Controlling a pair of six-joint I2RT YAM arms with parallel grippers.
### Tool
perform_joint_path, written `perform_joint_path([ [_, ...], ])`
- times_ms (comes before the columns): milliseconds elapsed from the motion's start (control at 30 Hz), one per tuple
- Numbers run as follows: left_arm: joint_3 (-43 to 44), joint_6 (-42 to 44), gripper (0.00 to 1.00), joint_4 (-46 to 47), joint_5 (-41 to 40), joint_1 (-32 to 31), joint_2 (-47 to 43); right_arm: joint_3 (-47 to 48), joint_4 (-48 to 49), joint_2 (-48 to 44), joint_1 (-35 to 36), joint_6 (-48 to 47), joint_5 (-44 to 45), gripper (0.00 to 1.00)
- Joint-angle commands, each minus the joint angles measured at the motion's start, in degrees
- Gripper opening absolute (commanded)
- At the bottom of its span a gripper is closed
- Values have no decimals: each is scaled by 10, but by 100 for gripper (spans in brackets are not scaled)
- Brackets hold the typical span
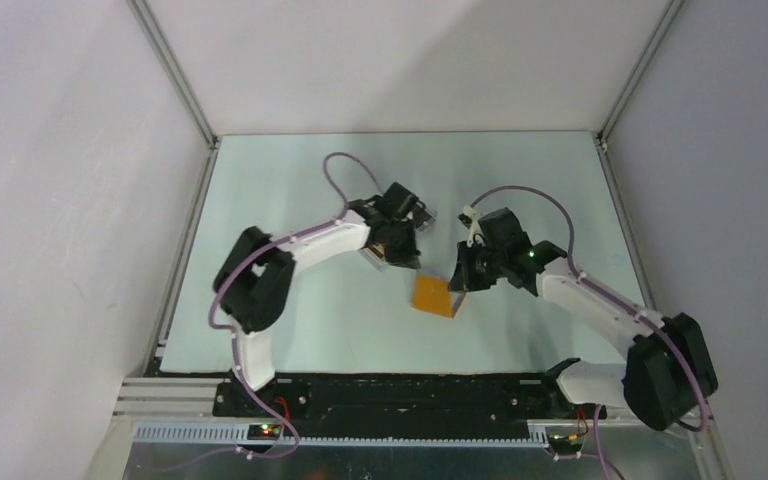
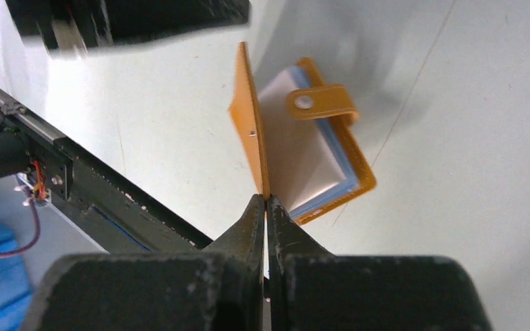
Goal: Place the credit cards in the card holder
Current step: Open the card holder at the center of the board.
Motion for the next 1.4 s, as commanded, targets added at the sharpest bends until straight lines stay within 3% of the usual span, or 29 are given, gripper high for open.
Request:
perform_joint_path([
  [0, -44, 6, 15, -2, -70, 51, -148, -6, 9, -69, 57, -27, 115, 0],
  [267, -126, 23, 34, -30, -108, 93, -287, -51, 30, -153, 204, -32, 269, 0],
  [500, -168, 32, 37, -61, -146, 104, -350, -52, 34, -127, 294, -48, 352, 0],
  [833, -192, 46, 39, -74, -124, 106, -354, -47, 46, -65, 480, -104, 534, 0],
  [1167, -211, 67, 59, -72, -53, 100, -358, -31, 44, -75, 501, -106, 529, 0],
  [1300, -222, 69, 60, -69, -30, 97, -353, -23, 34, -88, 483, -93, 491, 27],
  [1367, -229, 66, 61, -63, -23, 94, -350, -21, 30, -101, 458, -87, 428, 41],
])
